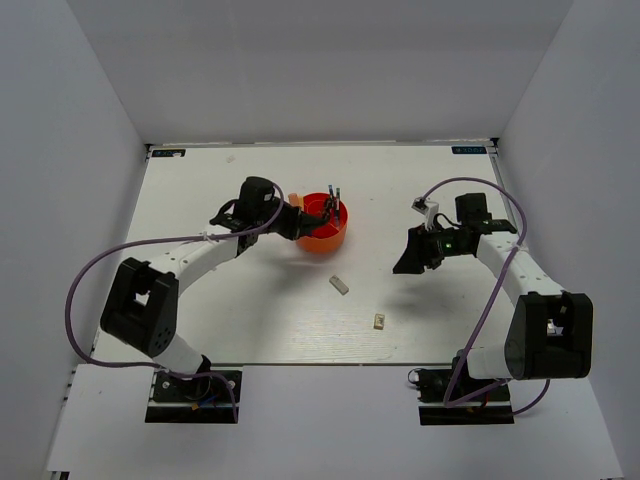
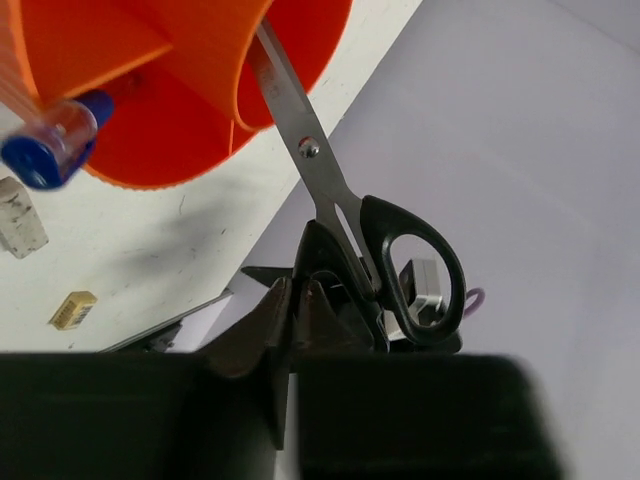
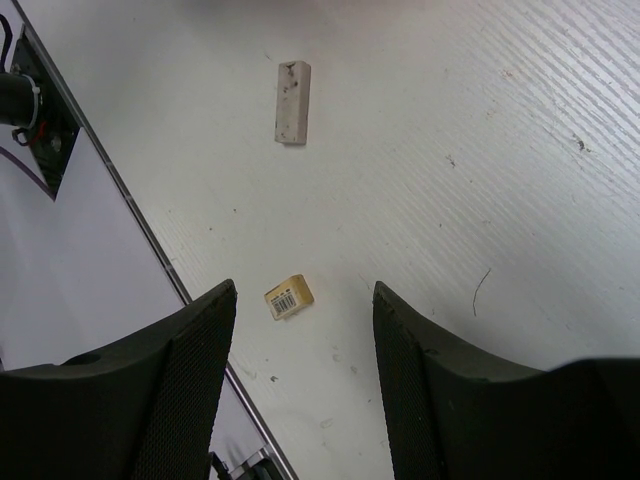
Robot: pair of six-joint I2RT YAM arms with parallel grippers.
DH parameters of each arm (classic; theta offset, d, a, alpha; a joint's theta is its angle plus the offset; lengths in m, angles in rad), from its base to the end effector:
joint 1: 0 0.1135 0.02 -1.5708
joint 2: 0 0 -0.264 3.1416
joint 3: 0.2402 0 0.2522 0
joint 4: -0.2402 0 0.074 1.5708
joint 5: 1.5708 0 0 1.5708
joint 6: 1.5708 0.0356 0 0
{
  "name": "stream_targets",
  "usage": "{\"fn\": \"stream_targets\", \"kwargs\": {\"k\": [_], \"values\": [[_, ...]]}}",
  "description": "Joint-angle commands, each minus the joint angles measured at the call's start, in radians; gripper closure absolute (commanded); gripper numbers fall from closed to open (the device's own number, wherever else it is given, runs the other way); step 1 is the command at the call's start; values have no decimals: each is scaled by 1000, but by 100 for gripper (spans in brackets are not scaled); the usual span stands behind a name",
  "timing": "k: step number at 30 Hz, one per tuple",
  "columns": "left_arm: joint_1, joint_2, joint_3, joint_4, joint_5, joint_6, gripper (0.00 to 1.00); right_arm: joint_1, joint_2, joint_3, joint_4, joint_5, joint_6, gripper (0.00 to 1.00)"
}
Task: Sort the stationery into containers
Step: Place the scissors in the storage box.
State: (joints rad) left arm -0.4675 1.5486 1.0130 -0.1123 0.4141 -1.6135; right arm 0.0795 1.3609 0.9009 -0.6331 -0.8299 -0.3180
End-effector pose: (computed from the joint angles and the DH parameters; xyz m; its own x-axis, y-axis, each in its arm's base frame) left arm 0.2974 -0.1662 0.2397 -0.6753 -0.6837 0.2767 -0.5681 0.2430 -0.7863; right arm 0.2533 0.0465 0.2297 -0.7184 -0.2689 -0.6416 -0.6489 0.5915 0.4787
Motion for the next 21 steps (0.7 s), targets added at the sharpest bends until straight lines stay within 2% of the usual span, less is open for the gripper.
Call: {"fn": "stream_targets", "kwargs": {"k": [1, 3, 4, 6, 7, 8, 12, 13, 14, 15, 16, 17, 20, 21], "values": [[20, 10, 44, 31, -5, -26, 81, -10, -32, -4, -4, -34, 3, 40], [27, 22, 44, 37, -5, -34, 71, -11, -31, -7, -8, -34, 3, 40], [29, 25, 44, 45, 3, -37, 58, -11, -29, -7, -8, -37, 2, 40], [35, 34, 45, 43, 3, -40, 52, -15, -32, -7, -11, -37, -3, 40], [39, 38, 47, 45, 5, -39, 45, -18, -36, -7, -11, -38, -4, 40], [41, 41, 65, 39, 15, -36, 41, -15, -37, -7, -17, -34, -12, 40], [40, 42, 98, 26, 35, -7, 41, -17, -36, -3, -31, -17, -27, 38], [32, 39, 107, 1, 32, 3, 43, -15, -37, 0, -33, -12, -29, 33], [29, 24, 139, -9, 41, 16, 51, -17, -42, 3, -33, 0, -45, 31], [24, 22, 153, -13, 48, 67, 58, -15, -42, 4, -39, 15, -50, 17], [14, 16, 170, -51, 57, 93, 66, -14, -60, 0, -36, 23, -58, 10], [0, 13, 233, -109, 74, 157, 84, -12, -63, -10, -31, 23, -81, 10], [-49, -19, 341, -263, 86, 412, 95, -11, -59, -13, -74, -49, -146, 10], [-81, -31, 364, -432, 57, 546, 95, -9, -40, -4, -92, -63, -162, 10]]}}
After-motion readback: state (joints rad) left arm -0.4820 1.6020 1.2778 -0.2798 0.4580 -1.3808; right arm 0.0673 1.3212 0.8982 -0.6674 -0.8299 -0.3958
